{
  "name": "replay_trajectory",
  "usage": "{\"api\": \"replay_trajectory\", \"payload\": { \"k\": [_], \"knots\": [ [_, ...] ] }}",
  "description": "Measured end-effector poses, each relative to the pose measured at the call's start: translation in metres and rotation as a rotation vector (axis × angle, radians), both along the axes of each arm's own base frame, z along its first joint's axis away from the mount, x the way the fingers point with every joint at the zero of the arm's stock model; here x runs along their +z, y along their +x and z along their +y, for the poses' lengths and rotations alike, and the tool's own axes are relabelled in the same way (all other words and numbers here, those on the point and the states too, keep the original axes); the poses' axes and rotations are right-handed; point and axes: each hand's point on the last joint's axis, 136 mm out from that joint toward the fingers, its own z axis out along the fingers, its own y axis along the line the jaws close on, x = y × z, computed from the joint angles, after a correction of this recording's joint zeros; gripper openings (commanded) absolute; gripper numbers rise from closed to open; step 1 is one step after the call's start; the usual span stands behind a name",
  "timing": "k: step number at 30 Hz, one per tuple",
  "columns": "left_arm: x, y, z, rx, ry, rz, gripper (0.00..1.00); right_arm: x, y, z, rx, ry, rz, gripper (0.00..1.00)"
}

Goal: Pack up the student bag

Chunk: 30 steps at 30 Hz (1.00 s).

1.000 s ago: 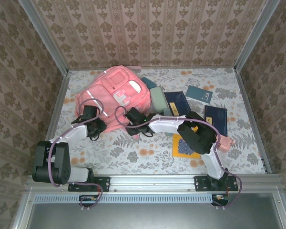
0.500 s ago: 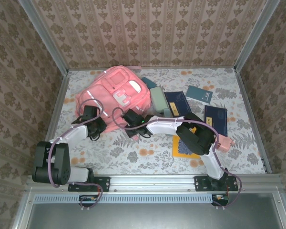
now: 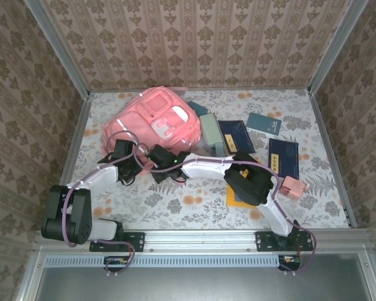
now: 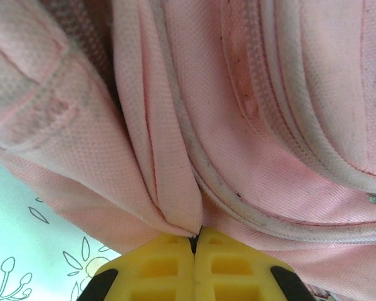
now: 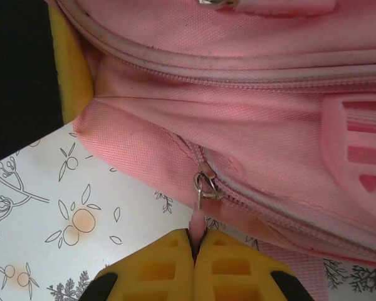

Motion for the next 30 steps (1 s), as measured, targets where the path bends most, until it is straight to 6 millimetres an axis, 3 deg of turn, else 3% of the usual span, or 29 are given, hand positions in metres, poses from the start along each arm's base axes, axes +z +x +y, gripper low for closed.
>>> {"api": "replay_trajectory", "payload": {
  "k": [1, 3, 6, 10, 15, 22, 27, 30],
  "knots": [
    [0.0, 0.0, 0.0, -0.003, 0.002, -0.001, 0.18, 0.0, 0.0, 0.0, 0.0, -0.001, 0.002, 0.24],
    [0.003, -0.001, -0.002, -0.013, -0.003, -0.006, 0.25, -0.001, -0.003, 0.002, 0.007, 0.011, 0.019, 0.34],
    [0.009, -0.003, -0.012, -0.046, -0.023, -0.022, 0.31, -0.001, -0.014, 0.009, 0.031, 0.034, 0.046, 0.39],
    [0.02, -0.009, -0.021, -0.101, -0.021, -0.05, 0.36, 0.001, -0.022, -0.002, 0.016, 0.054, 0.073, 0.45],
    [0.039, -0.019, -0.046, -0.233, 0.005, -0.121, 0.38, 0.019, -0.011, -0.04, -0.071, 0.087, 0.083, 0.48],
    [0.038, -0.035, -0.077, -0.406, 0.074, -0.146, 0.38, 0.053, 0.027, -0.096, -0.242, 0.17, 0.051, 0.5],
    [0.025, -0.036, -0.084, -0.483, 0.163, -0.112, 0.38, 0.055, 0.04, -0.128, -0.332, 0.179, 0.049, 0.5],
    [0.024, -0.03, -0.084, -0.514, 0.204, -0.109, 0.38, 0.055, 0.039, -0.133, -0.346, 0.18, 0.051, 0.5]
  ]
}}
